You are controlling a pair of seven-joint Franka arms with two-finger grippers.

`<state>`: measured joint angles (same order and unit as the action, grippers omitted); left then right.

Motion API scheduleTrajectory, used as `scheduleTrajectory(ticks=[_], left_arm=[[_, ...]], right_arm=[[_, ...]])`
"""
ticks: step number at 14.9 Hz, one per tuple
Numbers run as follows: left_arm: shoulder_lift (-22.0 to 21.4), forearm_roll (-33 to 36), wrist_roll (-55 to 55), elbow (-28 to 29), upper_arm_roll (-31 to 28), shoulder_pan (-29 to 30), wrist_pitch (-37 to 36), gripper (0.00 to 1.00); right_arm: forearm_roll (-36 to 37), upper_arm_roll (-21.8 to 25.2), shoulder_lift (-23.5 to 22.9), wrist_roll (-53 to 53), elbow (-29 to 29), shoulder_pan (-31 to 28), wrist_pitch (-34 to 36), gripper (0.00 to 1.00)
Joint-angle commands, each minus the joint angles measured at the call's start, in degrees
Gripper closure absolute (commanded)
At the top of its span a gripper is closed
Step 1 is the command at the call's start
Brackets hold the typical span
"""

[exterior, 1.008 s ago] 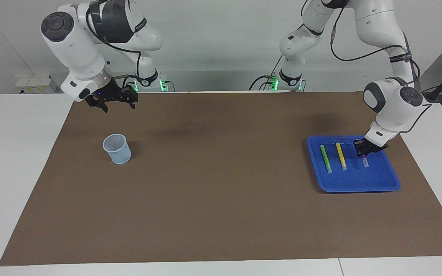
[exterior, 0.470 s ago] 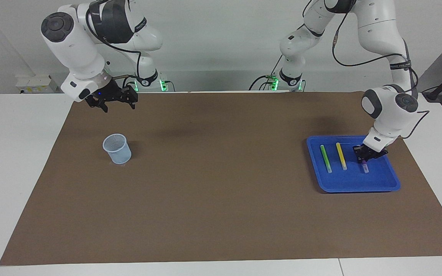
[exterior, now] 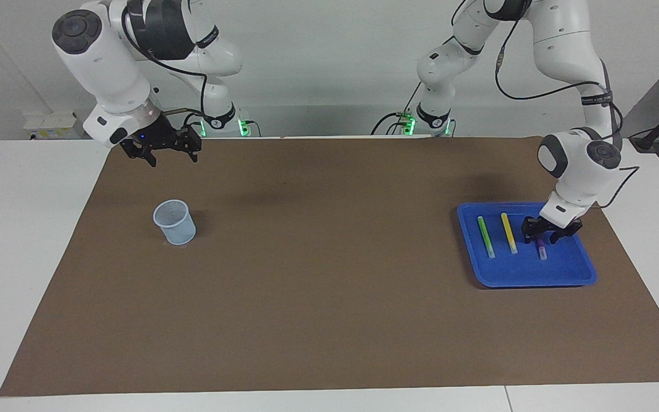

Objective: Right arm passes pens to left for tray arrangement
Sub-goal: 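Lower the purple pen into the blue tray and open the left gripper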

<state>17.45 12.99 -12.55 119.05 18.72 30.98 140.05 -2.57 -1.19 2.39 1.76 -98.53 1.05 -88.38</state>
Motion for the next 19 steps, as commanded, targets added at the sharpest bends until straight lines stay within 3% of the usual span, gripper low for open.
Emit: scheduleTrajectory(ticks=[1, 5, 12, 19], left_arm=[[0.48, 1.34, 2.01, -0.04, -0.17, -0.48, 0.67, 0.00], [0.31, 0.90, 2.01, -1.70, 0.00, -0.57, -2.31, 0.00], [-3.29, -4.38, 2.79, -11.90, 0.79, -2.85, -20.76, 0.00], [-7.78, -7.97, 13.95, -19.80, 1.50, -8.65, -32.62, 0.00]], right_arm=[[1.42, 0.66, -0.01, 0.70, 4.21, 0.36, 3.47, 0.00], [2.57, 0.57, 0.16, 0.79, 4.66, 0.36, 4.36, 0.00], [2.39, 2.24, 0.07, 0.79, 4.40, 0.53, 3.04, 0.00], [2.39, 2.24, 0.16, 0.70, 4.05, 0.62, 2.78, 0.00]])
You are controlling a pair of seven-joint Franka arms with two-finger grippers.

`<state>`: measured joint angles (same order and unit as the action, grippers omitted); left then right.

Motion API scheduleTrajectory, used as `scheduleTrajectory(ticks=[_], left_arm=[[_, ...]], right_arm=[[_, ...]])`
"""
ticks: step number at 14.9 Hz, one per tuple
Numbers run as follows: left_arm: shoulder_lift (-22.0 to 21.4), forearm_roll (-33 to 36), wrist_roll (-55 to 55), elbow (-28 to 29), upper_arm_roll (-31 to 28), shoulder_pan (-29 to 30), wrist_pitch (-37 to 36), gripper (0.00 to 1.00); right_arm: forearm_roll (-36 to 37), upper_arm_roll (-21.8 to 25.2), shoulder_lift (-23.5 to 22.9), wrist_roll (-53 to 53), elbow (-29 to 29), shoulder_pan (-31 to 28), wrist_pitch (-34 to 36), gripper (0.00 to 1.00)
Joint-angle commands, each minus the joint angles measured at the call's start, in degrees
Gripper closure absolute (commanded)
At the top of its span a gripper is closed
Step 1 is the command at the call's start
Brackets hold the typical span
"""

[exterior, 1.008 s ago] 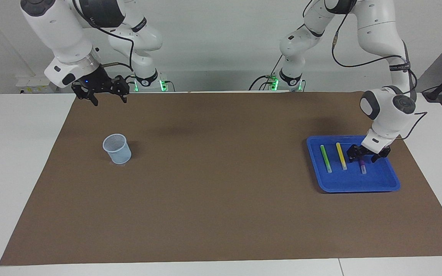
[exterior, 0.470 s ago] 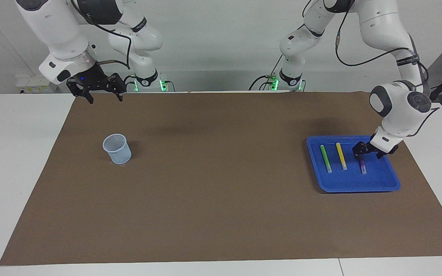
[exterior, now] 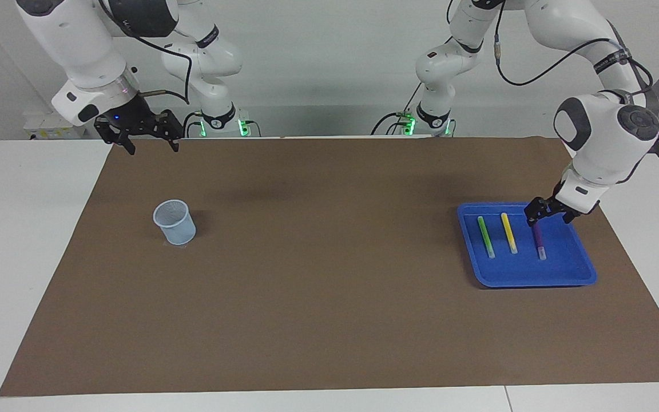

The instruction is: Right arm passes pens to left for tray arrangement

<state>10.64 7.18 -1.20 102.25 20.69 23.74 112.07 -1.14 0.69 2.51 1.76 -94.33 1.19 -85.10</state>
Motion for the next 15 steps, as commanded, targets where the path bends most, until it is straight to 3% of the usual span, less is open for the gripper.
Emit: scheduleTrajectory(ticks=[1, 6, 15], left_arm=[[-0.88, -3.30, 4.09, -5.11, -0.39, -2.46, -7.02, 0.00], [-2.54, -3.75, 14.46, -11.01, 1.54, -5.64, -14.07, 0.00], [-8.87, -6.21, 14.47, -12.68, 0.67, -7.03, -22.07, 0.00]], right_arm=[[0.96, 0.36, 0.04, 0.79, -0.24, 0.48, -1.20, 0.00], [1.05, 0.54, 0.04, 0.79, -0.24, 0.39, -1.74, 0.00], [0.96, 0.71, 0.39, 0.61, -0.68, 0.31, -0.06, 0.00]])
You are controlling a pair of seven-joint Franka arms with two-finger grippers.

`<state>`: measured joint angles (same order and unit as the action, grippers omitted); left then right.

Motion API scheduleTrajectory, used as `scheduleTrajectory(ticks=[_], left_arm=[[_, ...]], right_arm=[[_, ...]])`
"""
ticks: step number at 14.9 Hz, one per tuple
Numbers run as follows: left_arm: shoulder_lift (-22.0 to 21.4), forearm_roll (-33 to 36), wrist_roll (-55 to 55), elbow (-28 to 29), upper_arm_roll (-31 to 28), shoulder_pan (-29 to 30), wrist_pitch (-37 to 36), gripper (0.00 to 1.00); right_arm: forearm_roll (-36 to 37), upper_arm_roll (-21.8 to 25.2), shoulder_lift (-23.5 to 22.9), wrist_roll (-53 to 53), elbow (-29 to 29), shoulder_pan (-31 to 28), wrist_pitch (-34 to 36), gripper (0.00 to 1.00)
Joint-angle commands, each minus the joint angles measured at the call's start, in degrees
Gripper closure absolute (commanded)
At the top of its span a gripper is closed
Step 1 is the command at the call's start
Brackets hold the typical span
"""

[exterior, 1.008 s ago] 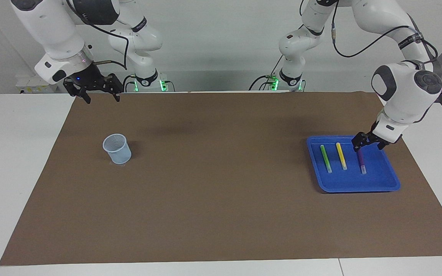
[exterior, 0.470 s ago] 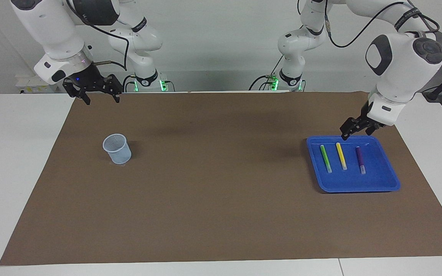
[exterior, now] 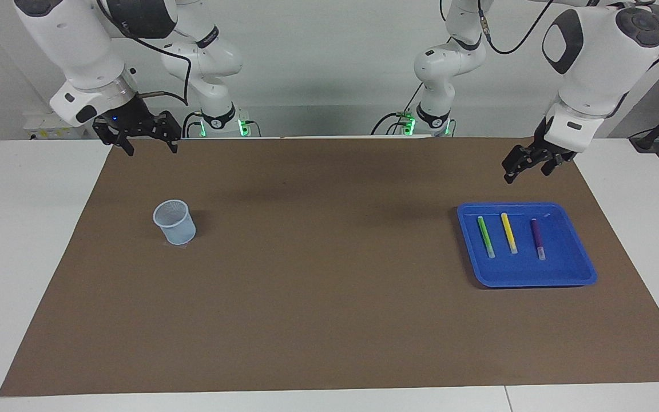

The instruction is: Right arm passes pens to left for tray arrangement

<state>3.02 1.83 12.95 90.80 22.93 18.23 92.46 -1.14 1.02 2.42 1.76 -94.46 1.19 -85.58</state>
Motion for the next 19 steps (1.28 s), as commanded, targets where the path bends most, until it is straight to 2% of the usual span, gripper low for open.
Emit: scheduleTrajectory(ticks=[1, 7, 8, 13, 17, 19], left_arm=[[-1.35, -0.86, 0.32, -1.41, -3.66, -3.18, -2.90, 0.00], [-4.51, -2.36, -0.29, -1.59, -26.84, -23.39, -4.04, 0.00], [-4.69, -2.36, -0.30, -1.50, -28.19, -24.46, -4.13, 0.00], [-5.83, -2.53, -1.70, 1.30, -27.32, -23.50, -1.42, 0.00], [-7.59, -2.71, -1.70, 5.08, -23.72, -21.93, 1.40, 0.00], [-7.77, -2.71, -1.70, 5.88, -19.61, -18.08, 2.37, 0.00]], right_arm=[[0.96, 0.39, 0.48, 0.53, -0.55, 0.30, 0.41, 0.00], [0.70, 0.30, 0.40, 0.35, -0.55, 0.30, -0.29, 0.00], [0.70, 0.30, 0.48, 0.26, -0.55, 0.30, -0.38, 0.00], [0.43, 0.21, 0.57, 0.35, -1.60, 0.30, -2.30, 0.00], [0.43, 0.30, 0.57, 0.26, -1.52, 0.13, -2.49, 0.00], [0.43, 0.30, 0.57, 0.26, -1.43, -0.13, -2.58, 0.00]])
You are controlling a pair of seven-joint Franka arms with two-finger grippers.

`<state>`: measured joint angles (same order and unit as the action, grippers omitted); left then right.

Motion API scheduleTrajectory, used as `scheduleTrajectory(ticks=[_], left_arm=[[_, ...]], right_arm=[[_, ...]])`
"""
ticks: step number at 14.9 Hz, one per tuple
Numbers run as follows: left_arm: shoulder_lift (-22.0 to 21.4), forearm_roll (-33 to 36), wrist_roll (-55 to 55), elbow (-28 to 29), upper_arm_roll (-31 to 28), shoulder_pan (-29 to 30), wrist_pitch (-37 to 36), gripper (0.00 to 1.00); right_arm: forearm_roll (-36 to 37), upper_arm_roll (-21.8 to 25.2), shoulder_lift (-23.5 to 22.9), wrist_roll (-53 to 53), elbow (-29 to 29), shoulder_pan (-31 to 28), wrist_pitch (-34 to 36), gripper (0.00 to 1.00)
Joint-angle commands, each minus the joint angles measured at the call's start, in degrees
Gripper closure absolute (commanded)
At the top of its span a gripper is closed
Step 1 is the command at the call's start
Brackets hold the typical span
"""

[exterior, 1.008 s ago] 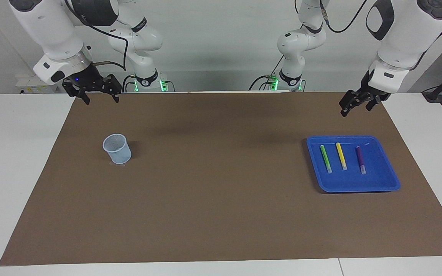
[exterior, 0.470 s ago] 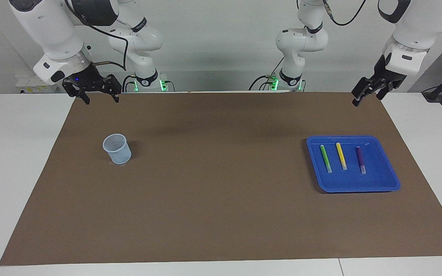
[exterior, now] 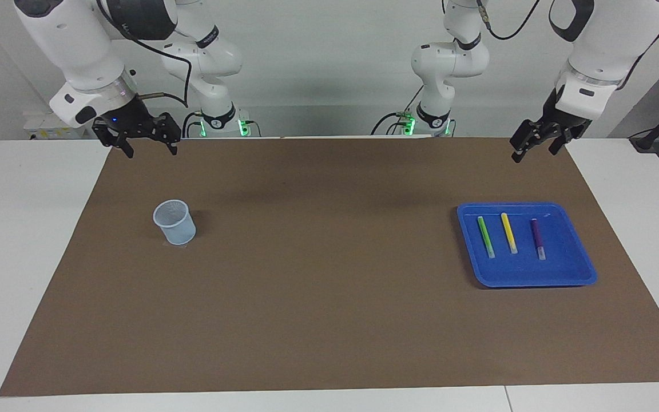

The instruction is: Right arm passes pens to left for tray arrangement

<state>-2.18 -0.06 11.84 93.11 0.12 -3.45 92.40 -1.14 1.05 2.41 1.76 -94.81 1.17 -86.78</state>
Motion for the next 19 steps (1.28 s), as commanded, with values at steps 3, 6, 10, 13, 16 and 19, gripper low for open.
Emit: scheduleTrajectory(ticks=[3, 6, 10, 13, 16, 19], left_arm=[[-2.22, -0.56, -0.67, 3.14, 4.71, 4.33, 4.11, 0.00], [-0.99, -0.73, -0.67, -0.02, 4.98, 4.94, 2.01, 0.00], [-0.89, -0.55, -0.67, -1.00, 4.80, 5.12, -2.38, 0.00], [-1.07, -0.82, -0.68, -0.91, 4.89, 5.12, -4.85, 0.00], [-1.25, -0.91, -0.76, -0.65, 4.89, 5.03, -5.65, 0.00], [-1.25, -2.84, -0.76, -0.65, 4.71, 5.03, -5.65, 0.00]], right_arm=[[0.78, 0.18, 0.84, 0.17, -0.29, 0.32, -1.72, 0.00], [0.78, 0.09, 1.28, 0.26, -0.29, 0.33, -3.75, 0.00], [0.34, 0.18, 1.55, 0.35, -0.55, -0.29, -3.75, 0.00], [0.26, 0.09, 1.64, 0.35, -0.55, -0.29, -3.66, 0.00], [0.26, 0.09, 1.64, 0.35, -0.55, -0.29, -3.66, 0.00], [0.26, 0.09, 1.64, 0.35, -0.55, -0.29, -3.66, 0.00]])
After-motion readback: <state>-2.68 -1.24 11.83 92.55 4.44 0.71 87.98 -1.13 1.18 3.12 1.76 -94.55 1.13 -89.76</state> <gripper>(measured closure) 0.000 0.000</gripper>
